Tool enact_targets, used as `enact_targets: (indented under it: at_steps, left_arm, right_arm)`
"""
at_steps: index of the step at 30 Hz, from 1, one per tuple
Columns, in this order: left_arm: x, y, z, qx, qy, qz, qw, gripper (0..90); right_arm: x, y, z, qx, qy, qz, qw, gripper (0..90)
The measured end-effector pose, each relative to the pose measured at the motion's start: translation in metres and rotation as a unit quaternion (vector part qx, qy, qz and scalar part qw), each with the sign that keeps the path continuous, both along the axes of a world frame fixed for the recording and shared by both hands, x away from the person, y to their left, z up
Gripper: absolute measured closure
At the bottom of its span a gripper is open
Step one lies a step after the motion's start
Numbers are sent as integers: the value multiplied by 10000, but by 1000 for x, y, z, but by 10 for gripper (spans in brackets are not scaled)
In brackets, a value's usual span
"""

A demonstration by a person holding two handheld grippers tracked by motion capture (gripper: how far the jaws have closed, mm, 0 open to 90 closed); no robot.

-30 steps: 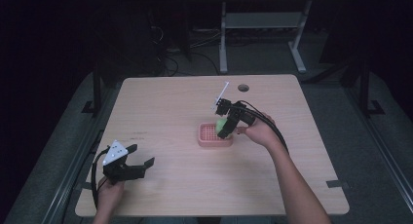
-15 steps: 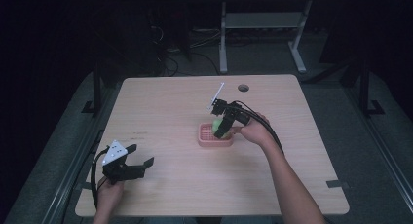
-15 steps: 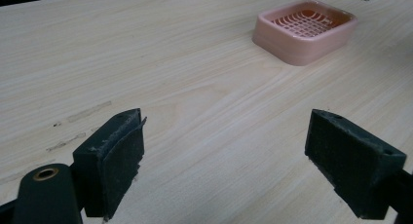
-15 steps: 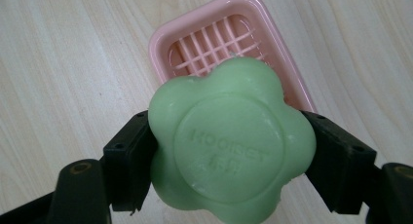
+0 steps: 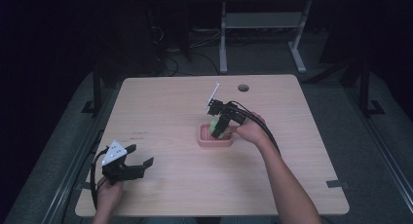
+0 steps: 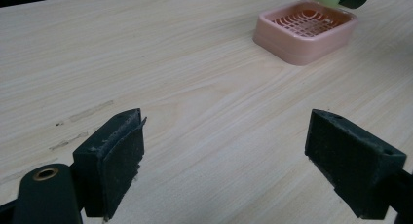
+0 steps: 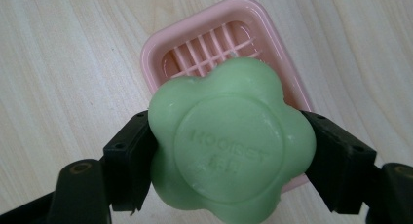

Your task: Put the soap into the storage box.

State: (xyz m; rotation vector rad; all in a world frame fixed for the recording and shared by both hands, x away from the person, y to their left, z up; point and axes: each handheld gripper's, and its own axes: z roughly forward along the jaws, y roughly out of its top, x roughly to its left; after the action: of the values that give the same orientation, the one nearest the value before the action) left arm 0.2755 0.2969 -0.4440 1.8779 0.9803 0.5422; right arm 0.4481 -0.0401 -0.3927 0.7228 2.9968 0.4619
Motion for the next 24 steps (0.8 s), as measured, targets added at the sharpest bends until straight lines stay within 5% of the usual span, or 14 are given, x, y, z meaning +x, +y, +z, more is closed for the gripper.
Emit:
enact_targets:
  at_steps: [24]
  left_arm:
    - [0, 0, 2, -34, -38, -28, 10000, 140]
  right_arm:
    - [9, 12, -19, -226, 64, -145, 9996, 262]
